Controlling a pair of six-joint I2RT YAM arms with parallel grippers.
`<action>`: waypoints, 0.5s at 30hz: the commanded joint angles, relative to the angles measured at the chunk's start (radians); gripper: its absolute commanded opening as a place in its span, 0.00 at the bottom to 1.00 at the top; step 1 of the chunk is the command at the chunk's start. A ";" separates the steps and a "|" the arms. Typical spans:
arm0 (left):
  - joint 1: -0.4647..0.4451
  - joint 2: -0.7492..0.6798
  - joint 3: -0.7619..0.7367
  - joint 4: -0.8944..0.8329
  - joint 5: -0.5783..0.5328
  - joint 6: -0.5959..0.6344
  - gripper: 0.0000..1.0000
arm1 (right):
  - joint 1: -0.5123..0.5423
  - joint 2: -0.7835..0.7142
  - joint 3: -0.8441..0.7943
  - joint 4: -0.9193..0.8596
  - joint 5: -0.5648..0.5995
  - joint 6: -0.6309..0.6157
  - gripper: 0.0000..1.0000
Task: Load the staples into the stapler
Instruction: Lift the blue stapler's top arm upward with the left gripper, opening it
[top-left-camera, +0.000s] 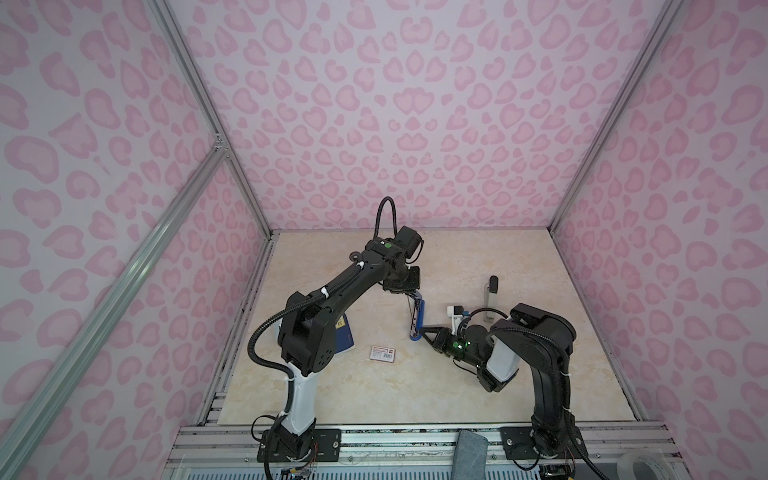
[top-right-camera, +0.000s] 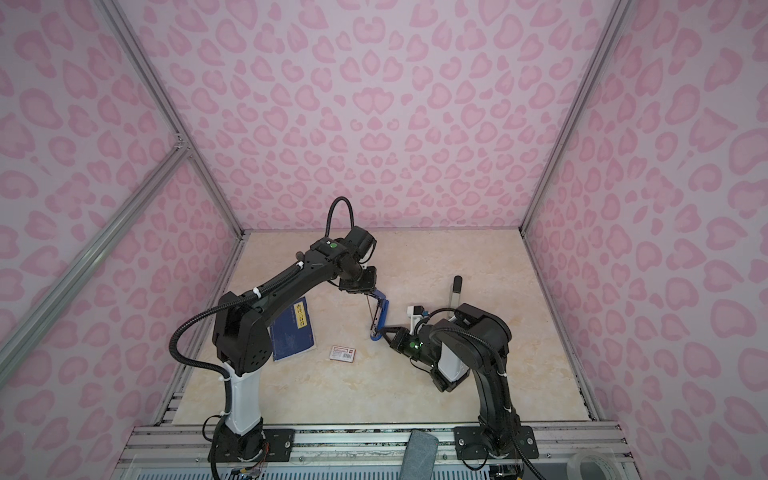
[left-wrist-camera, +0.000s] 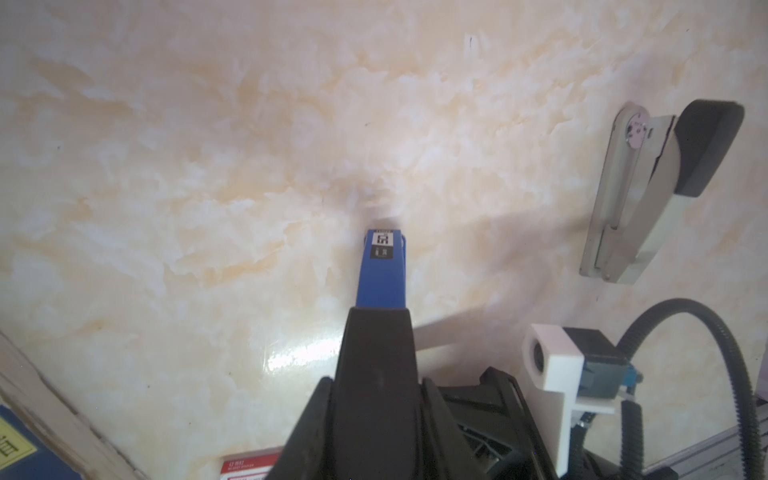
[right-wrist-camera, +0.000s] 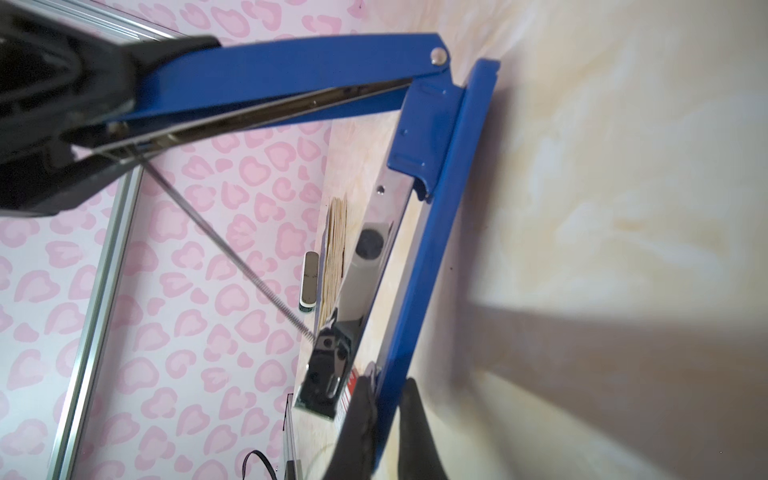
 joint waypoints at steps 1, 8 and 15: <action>0.016 0.064 0.081 0.047 -0.126 0.036 0.03 | 0.022 0.043 -0.032 -0.302 -0.134 -0.114 0.00; 0.031 0.177 0.222 -0.005 -0.125 0.056 0.03 | 0.025 0.078 -0.055 -0.280 -0.120 -0.105 0.00; 0.045 0.260 0.313 -0.020 -0.119 0.073 0.03 | 0.026 0.057 -0.059 -0.342 -0.100 -0.115 0.00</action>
